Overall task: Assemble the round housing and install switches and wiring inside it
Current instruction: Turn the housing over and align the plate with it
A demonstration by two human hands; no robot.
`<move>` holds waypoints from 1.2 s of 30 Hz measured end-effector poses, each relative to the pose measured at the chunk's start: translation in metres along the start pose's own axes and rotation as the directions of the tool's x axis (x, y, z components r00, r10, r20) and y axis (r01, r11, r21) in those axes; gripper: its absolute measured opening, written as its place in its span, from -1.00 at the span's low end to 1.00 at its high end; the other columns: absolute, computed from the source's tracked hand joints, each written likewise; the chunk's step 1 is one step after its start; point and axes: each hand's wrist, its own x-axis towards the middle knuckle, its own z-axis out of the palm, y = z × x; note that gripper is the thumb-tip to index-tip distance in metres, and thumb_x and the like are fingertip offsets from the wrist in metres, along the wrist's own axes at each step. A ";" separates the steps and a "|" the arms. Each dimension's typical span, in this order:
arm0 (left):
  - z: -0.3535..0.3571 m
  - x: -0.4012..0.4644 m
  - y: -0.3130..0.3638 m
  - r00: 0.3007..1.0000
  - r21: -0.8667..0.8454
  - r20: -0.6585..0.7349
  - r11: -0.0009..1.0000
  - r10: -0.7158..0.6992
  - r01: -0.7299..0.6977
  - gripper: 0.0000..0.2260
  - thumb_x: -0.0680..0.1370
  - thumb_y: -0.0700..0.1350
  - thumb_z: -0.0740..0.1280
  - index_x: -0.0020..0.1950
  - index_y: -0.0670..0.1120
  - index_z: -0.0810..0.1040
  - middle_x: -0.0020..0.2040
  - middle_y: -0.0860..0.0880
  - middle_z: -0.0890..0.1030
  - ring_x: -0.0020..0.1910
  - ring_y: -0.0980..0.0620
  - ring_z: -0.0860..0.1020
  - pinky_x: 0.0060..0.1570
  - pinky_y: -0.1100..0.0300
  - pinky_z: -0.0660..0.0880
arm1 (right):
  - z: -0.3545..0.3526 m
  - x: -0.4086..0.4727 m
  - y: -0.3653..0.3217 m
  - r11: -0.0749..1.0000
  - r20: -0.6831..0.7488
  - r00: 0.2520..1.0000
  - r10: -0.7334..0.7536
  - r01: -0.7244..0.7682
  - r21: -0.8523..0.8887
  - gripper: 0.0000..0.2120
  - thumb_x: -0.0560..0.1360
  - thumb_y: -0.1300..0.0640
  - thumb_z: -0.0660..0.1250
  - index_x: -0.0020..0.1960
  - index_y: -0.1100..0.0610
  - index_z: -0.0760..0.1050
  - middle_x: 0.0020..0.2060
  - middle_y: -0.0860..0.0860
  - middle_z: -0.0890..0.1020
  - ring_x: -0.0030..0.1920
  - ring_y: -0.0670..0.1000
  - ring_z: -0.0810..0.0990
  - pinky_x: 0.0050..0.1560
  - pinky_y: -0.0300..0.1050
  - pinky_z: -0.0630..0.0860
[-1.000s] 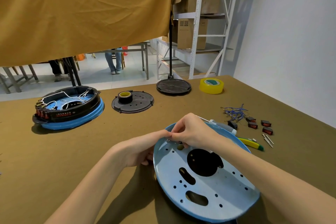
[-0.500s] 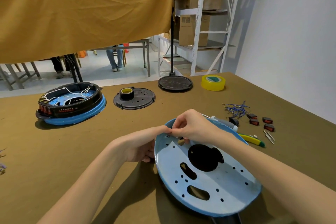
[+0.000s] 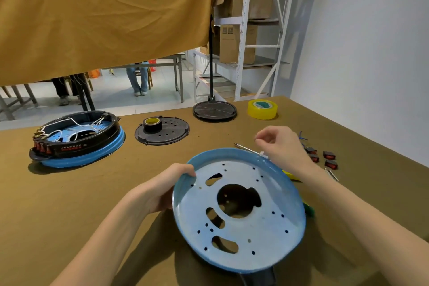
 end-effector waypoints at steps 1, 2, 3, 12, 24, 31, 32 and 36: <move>-0.003 0.000 0.000 0.998 -0.021 -0.056 1.000 0.010 -0.011 -0.68 0.53 0.01 0.33 0.14 -0.19 0.61 -0.21 -0.16 0.72 -0.33 -0.09 0.68 -0.25 0.10 0.61 | -0.008 -0.003 0.007 0.998 0.001 0.999 0.049 -0.049 -0.034 -0.86 0.60 0.08 0.37 0.06 0.09 0.67 -0.06 -0.05 0.70 -0.08 -0.18 0.60 -0.01 -0.12 0.55; -0.005 0.001 -0.001 0.993 -0.041 -0.113 0.999 0.021 -0.025 -0.69 0.53 0.01 0.32 0.11 -0.19 0.62 -0.23 -0.16 0.72 -0.35 -0.09 0.67 -0.24 0.09 0.59 | -0.014 -0.008 0.012 0.993 0.037 0.995 0.094 -0.091 -0.071 -0.80 0.61 -0.02 0.35 0.10 0.08 0.64 -0.03 -0.06 0.69 -0.07 -0.22 0.58 -0.08 -0.16 0.51; -0.007 0.001 -0.003 0.986 -0.060 -0.162 0.998 0.027 -0.038 -0.70 0.53 0.02 0.32 0.09 -0.18 0.62 -0.24 -0.15 0.71 -0.35 -0.10 0.66 -0.23 0.09 0.56 | -0.016 -0.016 0.016 0.984 0.091 0.987 0.134 -0.122 -0.128 -0.71 0.60 -0.13 0.34 0.15 0.06 0.59 -0.02 -0.10 0.65 -0.07 -0.25 0.55 -0.15 -0.22 0.46; 0.005 -0.015 -0.012 0.970 -0.104 -0.202 0.988 -0.132 0.113 -0.73 0.51 0.06 0.28 -0.02 -0.14 0.46 -0.39 -0.05 0.41 -0.35 0.02 0.36 -0.22 0.10 0.27 | -0.004 -0.042 0.013 0.894 0.444 0.776 0.449 -0.398 -0.209 -0.32 0.52 -0.12 0.47 0.43 0.06 0.15 0.11 -0.02 0.57 -0.13 -0.02 0.70 -0.38 -0.16 0.62; -0.021 -0.033 -0.013 0.965 -0.244 0.131 0.936 -0.226 0.253 -0.25 0.38 0.39 0.43 0.13 -0.29 0.57 -0.05 -0.17 0.59 -0.01 -0.10 0.58 0.12 0.01 0.58 | -0.005 -0.030 0.027 0.951 0.431 0.847 0.311 -0.281 -0.132 -0.29 0.45 -0.04 0.57 0.47 -0.04 0.30 0.19 -0.04 0.55 0.09 0.03 0.65 -0.13 0.07 0.72; -0.018 -0.027 -0.023 0.993 -0.367 -0.001 0.924 -0.116 0.108 -0.12 0.27 0.35 0.52 0.24 -0.37 0.60 0.01 -0.25 0.69 -0.04 -0.10 0.68 -0.03 0.09 0.66 | -0.009 -0.014 0.033 0.966 0.469 0.845 0.258 -0.243 -0.092 -0.33 0.45 0.03 0.58 0.46 -0.04 0.36 0.16 -0.07 0.61 0.04 0.01 0.69 -0.15 0.07 0.72; -0.016 -0.026 -0.024 0.994 -0.393 -0.022 0.915 -0.108 0.091 -0.12 0.24 0.35 0.55 0.23 -0.36 0.61 0.02 -0.25 0.70 -0.05 -0.10 0.69 -0.10 0.10 0.68 | -0.008 -0.013 0.034 0.966 0.466 0.847 0.255 -0.240 -0.094 -0.35 0.45 0.02 0.58 0.45 -0.06 0.38 0.15 -0.07 0.61 0.03 0.01 0.69 -0.15 0.07 0.72; -0.013 -0.022 -0.030 0.989 -0.461 -0.109 0.887 -0.100 0.039 -0.11 0.15 0.33 0.60 0.22 -0.31 0.62 0.06 -0.24 0.73 -0.02 -0.11 0.73 -0.18 0.09 0.70 | -0.006 -0.010 0.038 0.972 0.464 0.854 0.235 -0.212 -0.102 -0.46 0.45 0.00 0.57 0.36 -0.11 0.45 0.10 -0.08 0.65 0.04 0.01 0.69 -0.15 0.12 0.72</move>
